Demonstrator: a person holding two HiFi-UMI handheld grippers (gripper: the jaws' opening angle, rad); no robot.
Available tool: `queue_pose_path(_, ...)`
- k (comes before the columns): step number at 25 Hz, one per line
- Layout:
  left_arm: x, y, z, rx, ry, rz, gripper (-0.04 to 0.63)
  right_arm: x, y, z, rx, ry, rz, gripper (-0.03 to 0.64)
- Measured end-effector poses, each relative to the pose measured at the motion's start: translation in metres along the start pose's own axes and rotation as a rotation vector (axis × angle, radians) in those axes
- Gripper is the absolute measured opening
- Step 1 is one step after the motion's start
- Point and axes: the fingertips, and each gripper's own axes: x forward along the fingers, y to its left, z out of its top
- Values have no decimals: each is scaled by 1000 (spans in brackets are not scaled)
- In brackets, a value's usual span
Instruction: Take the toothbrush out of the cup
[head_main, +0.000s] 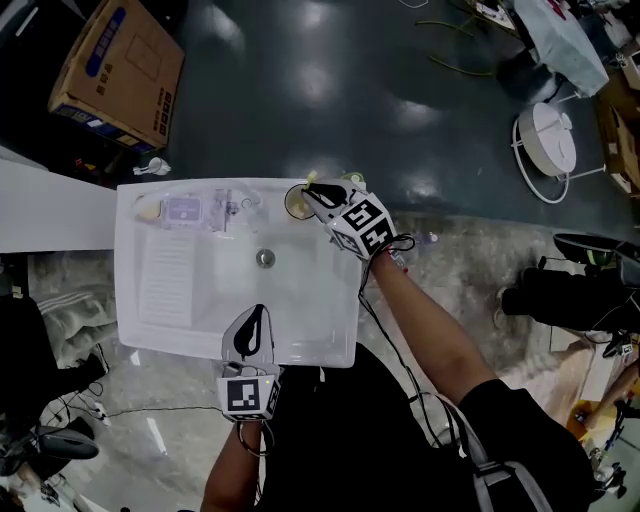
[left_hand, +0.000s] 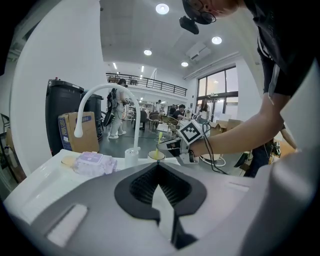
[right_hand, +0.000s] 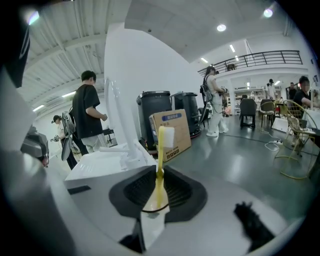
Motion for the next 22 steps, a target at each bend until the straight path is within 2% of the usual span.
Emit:
queue_pose_path(7,-7,0,0,7,-8,-18,9,-16,14,3,8,-19,-19,55)
queue_pose_path(17,-10,6,13,33,-42,-30,9,-37,36,14,-60,-2,-24,55)
queue_pose_path(22,-14,0,18,48,-59,-61,9,-50,45,25,-72,-22,-39,55)
